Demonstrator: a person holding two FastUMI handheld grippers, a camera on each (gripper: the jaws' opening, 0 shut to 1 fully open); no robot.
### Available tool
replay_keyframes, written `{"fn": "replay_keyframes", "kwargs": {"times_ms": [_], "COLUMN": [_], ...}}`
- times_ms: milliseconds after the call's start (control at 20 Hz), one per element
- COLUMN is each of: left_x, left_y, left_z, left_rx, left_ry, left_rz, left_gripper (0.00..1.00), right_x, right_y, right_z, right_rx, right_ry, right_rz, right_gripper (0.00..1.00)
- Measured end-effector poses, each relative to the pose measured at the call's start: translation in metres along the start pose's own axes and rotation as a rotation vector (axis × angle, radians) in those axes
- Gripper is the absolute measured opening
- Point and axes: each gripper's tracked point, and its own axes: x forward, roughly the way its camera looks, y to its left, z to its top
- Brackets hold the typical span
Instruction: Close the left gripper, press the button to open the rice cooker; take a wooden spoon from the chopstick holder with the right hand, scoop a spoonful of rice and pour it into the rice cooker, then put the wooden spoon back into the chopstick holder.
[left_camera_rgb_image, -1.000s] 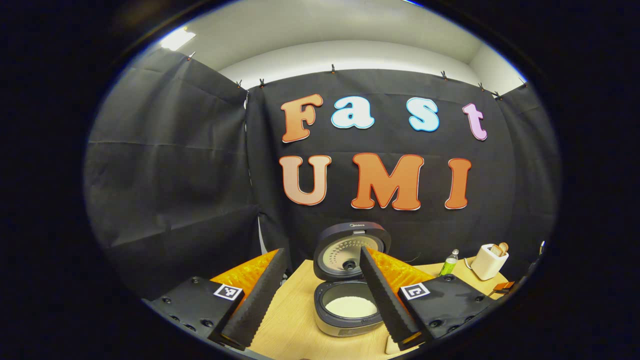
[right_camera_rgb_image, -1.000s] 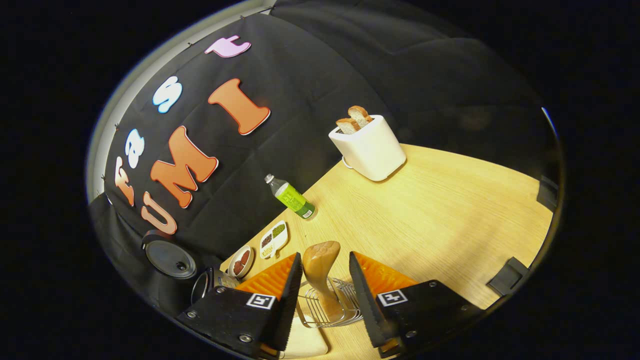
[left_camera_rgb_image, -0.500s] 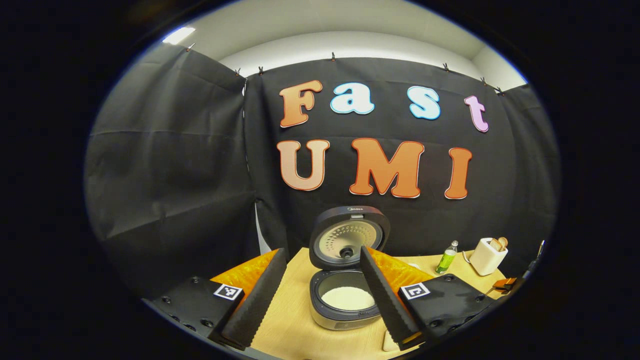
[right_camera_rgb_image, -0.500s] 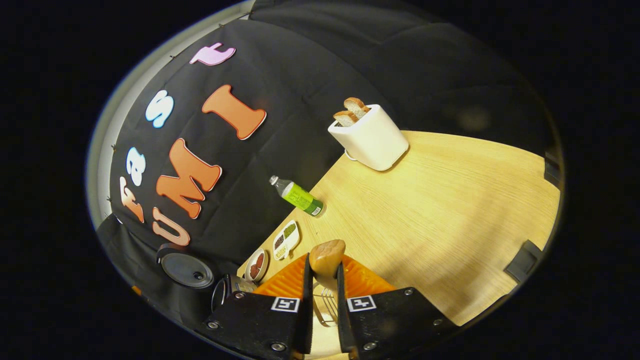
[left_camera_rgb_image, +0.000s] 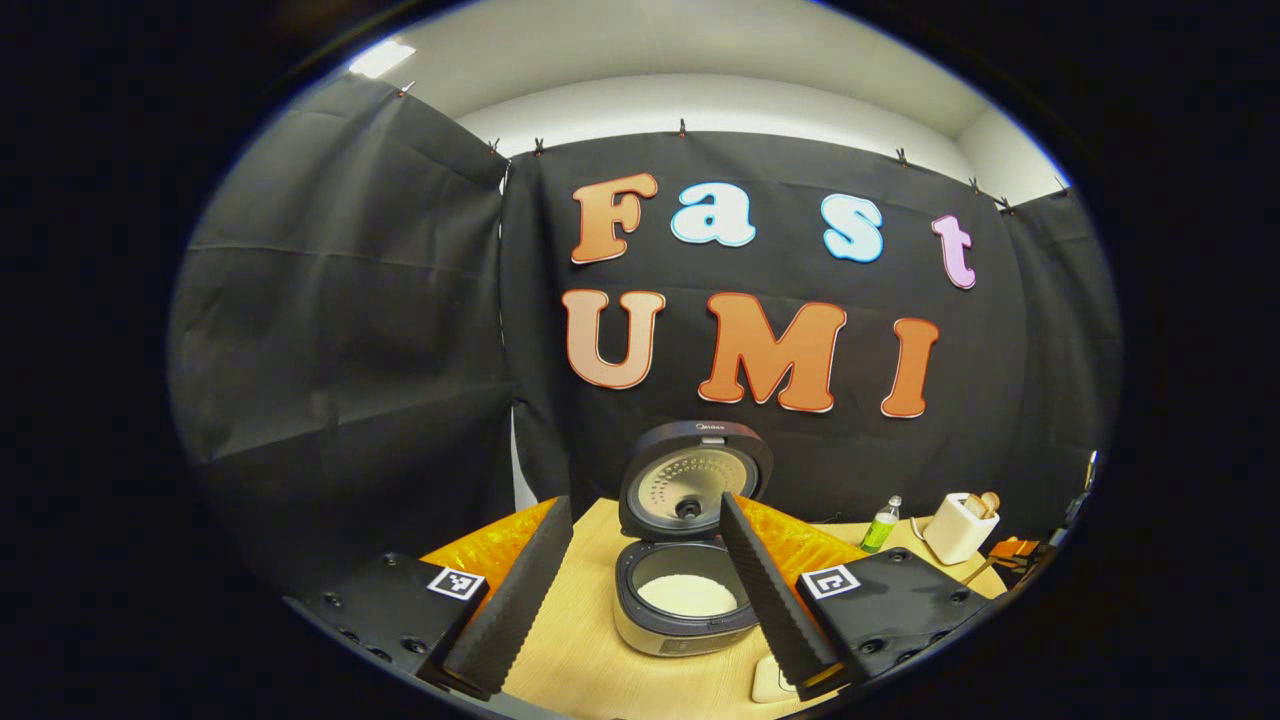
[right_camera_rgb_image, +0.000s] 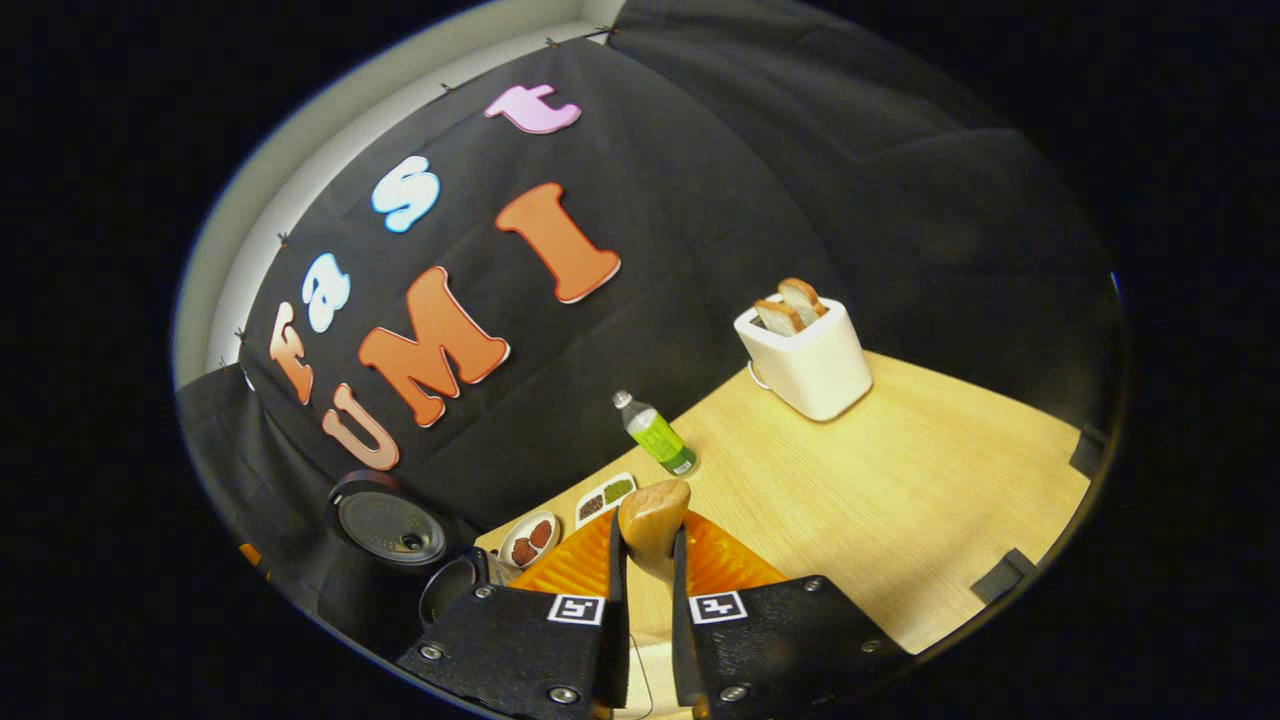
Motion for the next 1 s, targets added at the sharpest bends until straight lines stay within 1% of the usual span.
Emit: {"fn": "replay_keyframes", "kwargs": {"times_ms": [100,200,400,450,550,650,800,950,1000], "left_x": [-0.001,0.000,0.008,0.009,0.014,0.017,0.023,0.029,0.032], "left_y": [0.005,0.009,0.027,0.030,0.039,0.045,0.054,0.056,0.057], "left_z": [0.006,0.015,0.025,0.026,0.023,0.015,0.000,-0.014,-0.018], "left_rx": [0.004,0.007,0.037,0.039,0.035,0.030,0.052,0.066,0.070], "left_ry": [-0.010,-0.026,-0.041,-0.043,-0.035,-0.018,0.016,0.048,0.061], "left_rz": [-0.013,-0.030,-0.042,-0.047,-0.057,-0.071,-0.089,-0.108,-0.108], "left_gripper": [1.00,0.99,1.00,1.00,0.99,1.00,0.98,0.97,0.97], "right_x": [-0.013,-0.025,-0.039,-0.039,-0.035,-0.029,-0.023,-0.017,-0.014], "right_y": [0.025,0.052,0.102,0.109,0.116,0.114,0.107,0.103,0.105], "right_z": [0.005,0.001,-0.036,-0.049,-0.074,-0.097,-0.128,-0.151,-0.161], "right_rx": [-0.023,-0.041,-0.087,-0.101,-0.156,-0.231,-0.338,-0.505,-0.537], "right_ry": [-0.017,-0.033,-0.007,0.005,0.019,0.029,0.040,0.025,0.029], "right_rz": [0.028,0.063,0.153,0.161,0.148,0.110,0.048,0.006,0.002], "right_gripper": [0.17,0.17,0.17,0.17,0.17,0.17,0.17,0.17,0.17]}}
